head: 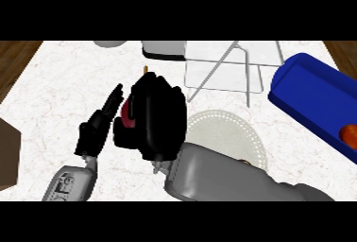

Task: Pick the pear from the placemat and place it in the tiered shelf

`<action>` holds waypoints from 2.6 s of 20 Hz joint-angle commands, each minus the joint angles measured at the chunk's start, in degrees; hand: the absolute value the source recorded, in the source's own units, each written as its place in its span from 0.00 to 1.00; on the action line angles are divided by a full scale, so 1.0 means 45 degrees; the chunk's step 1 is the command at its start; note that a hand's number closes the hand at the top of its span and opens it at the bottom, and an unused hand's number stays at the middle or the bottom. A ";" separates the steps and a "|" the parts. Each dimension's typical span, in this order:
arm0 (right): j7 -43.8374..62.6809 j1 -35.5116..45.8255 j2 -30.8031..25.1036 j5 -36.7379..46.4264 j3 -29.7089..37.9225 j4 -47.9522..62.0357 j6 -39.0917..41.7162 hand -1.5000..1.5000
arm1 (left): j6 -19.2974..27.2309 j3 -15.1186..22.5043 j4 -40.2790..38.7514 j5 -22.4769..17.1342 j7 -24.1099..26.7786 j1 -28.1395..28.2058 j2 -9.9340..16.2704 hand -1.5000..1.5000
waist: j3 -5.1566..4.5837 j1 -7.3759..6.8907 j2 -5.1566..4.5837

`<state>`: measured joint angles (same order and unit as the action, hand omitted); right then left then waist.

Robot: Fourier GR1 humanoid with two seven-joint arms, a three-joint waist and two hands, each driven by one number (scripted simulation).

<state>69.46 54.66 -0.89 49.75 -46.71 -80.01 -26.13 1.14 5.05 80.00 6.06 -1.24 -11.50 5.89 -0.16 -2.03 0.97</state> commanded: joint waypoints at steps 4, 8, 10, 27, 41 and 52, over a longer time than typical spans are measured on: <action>0.3492 0.2004 0.0188 0.1799 0.1602 0.0210 0.0947 1.00 | -0.0020 -0.0212 -0.0228 -0.0013 0.0158 0.0045 0.0148 0.50 | -0.0003 0.0418 0.0047; 0.3502 0.2320 0.0189 0.2849 0.2359 0.0452 0.1621 1.00 | 0.0094 -0.0033 0.0363 0.0063 0.0132 0.0640 0.0059 0.50 | 0.0009 0.0402 0.0107; 0.3504 0.3100 0.0189 0.2975 0.2815 0.0800 0.2103 1.00 | -0.0144 -0.0549 -0.0173 -0.0176 0.0622 0.0368 0.0450 0.50 | -0.0013 0.0348 0.0032; 0.2538 0.5761 0.0190 0.5109 0.6369 0.2561 0.3954 1.00 | 0.0149 -0.0124 0.0232 0.0177 -0.0101 0.0099 -0.0050 0.50 | 0.0023 0.0327 -0.0157; -0.0769 0.5054 -0.0073 0.7165 0.7438 0.4600 0.3687 1.00 | 0.0329 -0.0258 -0.0024 0.0450 0.0012 -0.0170 -0.0196 0.50 | 0.0028 0.0429 -0.0224; -0.3431 0.3753 -0.0532 0.6130 0.9964 0.5755 -0.2381 1.00 | -0.0015 -0.0199 0.0671 0.0221 -0.0179 0.0166 -0.0173 0.50 | 0.0054 0.0148 -0.0369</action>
<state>55.91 75.39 -1.94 80.39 -5.76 -53.64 -24.76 1.38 4.40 82.11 7.44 -1.15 -10.35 4.96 0.00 -1.04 -0.42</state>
